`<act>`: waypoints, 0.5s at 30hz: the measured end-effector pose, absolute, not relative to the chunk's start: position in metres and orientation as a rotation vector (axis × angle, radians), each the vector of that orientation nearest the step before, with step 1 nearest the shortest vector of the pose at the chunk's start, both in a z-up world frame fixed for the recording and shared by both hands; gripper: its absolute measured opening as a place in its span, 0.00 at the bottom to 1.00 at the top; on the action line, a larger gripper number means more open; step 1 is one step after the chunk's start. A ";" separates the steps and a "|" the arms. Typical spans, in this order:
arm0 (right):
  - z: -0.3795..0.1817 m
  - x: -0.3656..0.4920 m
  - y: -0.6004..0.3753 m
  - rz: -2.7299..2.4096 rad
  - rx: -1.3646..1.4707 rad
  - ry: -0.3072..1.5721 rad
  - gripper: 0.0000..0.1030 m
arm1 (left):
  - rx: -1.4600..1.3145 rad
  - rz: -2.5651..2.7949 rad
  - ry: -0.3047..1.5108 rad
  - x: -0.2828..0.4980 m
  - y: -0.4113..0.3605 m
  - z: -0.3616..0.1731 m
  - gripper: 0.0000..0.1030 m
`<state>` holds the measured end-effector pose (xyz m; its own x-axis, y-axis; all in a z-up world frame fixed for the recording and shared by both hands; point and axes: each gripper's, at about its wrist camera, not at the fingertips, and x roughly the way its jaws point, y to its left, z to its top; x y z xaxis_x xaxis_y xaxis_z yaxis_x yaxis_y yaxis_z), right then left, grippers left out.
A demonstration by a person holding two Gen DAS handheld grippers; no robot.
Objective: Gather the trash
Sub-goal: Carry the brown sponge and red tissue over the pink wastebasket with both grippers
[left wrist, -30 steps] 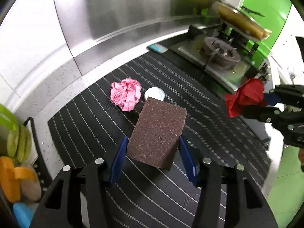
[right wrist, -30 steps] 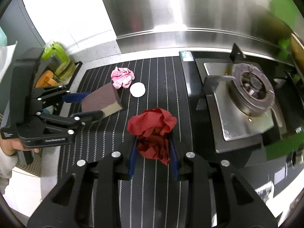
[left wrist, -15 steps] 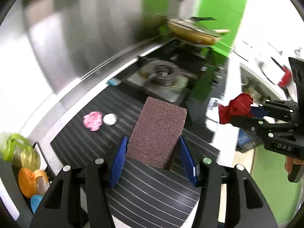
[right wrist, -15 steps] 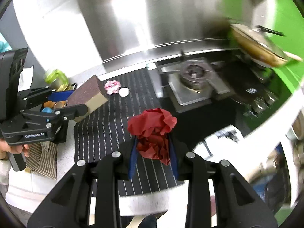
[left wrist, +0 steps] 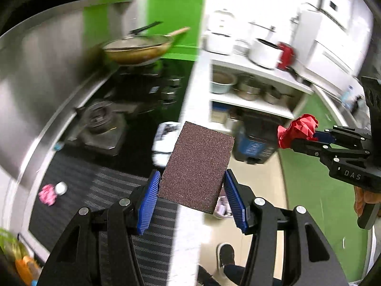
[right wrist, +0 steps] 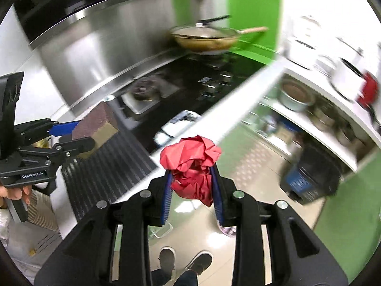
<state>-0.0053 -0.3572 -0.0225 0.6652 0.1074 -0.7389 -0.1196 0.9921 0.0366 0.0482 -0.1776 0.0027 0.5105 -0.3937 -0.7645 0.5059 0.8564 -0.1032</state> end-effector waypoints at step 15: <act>-0.111 -0.032 -0.475 -0.042 0.067 0.927 0.28 | 0.244 -0.701 0.963 0.060 -0.321 -0.097 0.52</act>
